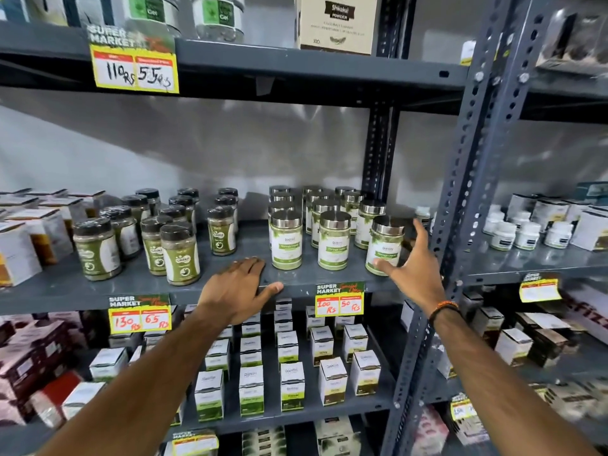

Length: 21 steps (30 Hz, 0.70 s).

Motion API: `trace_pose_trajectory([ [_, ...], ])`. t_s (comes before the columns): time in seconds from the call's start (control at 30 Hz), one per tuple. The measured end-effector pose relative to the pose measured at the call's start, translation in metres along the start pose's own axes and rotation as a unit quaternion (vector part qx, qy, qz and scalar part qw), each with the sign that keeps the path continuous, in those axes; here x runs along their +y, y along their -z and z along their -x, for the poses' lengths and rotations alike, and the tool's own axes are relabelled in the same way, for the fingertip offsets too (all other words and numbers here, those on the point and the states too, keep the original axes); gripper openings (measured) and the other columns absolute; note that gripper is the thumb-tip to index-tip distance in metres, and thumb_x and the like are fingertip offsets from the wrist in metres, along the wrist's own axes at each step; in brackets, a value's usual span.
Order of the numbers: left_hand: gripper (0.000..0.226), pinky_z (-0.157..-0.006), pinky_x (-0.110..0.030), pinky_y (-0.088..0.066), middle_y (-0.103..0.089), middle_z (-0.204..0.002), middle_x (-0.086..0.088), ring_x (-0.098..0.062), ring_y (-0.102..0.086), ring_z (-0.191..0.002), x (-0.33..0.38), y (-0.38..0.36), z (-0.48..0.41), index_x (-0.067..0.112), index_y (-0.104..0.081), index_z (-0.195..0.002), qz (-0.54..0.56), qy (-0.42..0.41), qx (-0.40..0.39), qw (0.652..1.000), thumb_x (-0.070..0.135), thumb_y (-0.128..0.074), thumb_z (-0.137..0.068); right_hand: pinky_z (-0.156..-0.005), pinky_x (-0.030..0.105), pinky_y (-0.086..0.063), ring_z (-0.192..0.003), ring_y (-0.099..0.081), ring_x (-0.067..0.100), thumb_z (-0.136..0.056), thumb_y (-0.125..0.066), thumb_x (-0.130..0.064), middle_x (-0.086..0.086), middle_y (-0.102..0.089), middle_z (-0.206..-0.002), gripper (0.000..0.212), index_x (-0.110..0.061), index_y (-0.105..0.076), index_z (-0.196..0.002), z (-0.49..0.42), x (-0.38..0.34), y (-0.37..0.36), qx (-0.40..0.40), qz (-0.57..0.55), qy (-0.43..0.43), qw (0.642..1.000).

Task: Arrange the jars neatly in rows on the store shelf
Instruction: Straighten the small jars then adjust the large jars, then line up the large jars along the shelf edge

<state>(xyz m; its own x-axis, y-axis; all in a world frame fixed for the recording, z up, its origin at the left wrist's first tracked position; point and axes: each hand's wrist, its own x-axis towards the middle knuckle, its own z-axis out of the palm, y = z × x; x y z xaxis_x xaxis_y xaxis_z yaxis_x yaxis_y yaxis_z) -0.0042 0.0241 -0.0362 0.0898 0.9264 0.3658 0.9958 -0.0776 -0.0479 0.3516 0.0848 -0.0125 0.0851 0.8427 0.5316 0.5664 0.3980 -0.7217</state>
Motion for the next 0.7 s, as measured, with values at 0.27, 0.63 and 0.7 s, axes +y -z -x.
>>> trace_pose_trajectory([
  [0.27, 0.095, -0.101, -0.047, -0.05, -0.049, -0.156, -0.006, -0.028, -0.052, -0.135, -0.001, -0.002, -0.001, 0.019, -0.042, -0.15, -0.007, -0.007, 0.017, 1.0, 0.086, -0.009, -0.091, -0.078, 0.036, -0.055, -0.103, -0.07, 0.032, -0.068, -0.094, -0.042, 0.012, -0.073, -0.113, 0.075, -0.005, -0.054, -0.118, -0.006, 0.0, -0.022, 0.016, 0.121, -0.08, 0.989],
  [0.63, 0.096, -0.096, -0.044, -0.053, -0.055, -0.149, -0.003, -0.024, -0.056, -0.13, -0.001, -0.003, -0.001, 0.019, -0.046, -0.145, -0.003, -0.01, 0.032, 0.999, 0.086, -0.006, -0.089, -0.086, 0.04, -0.059, -0.103, -0.071, 0.029, -0.073, -0.09, -0.044, 0.01, -0.075, -0.115, 0.066, -0.006, -0.062, -0.119, -0.016, 0.01, -0.029, 0.019, 0.12, -0.091, 0.988],
  [0.7, 0.096, -0.098, -0.044, -0.052, -0.054, -0.15, -0.003, -0.024, -0.054, -0.131, -0.001, -0.003, -0.001, 0.019, -0.045, -0.146, -0.004, -0.01, 0.032, 0.999, 0.086, -0.007, -0.089, -0.088, 0.04, -0.059, -0.104, -0.071, 0.027, -0.077, -0.087, -0.041, 0.009, -0.075, -0.117, 0.06, -0.008, -0.065, -0.122, -0.019, 0.01, -0.028, 0.0, 0.124, -0.091, 0.988],
])
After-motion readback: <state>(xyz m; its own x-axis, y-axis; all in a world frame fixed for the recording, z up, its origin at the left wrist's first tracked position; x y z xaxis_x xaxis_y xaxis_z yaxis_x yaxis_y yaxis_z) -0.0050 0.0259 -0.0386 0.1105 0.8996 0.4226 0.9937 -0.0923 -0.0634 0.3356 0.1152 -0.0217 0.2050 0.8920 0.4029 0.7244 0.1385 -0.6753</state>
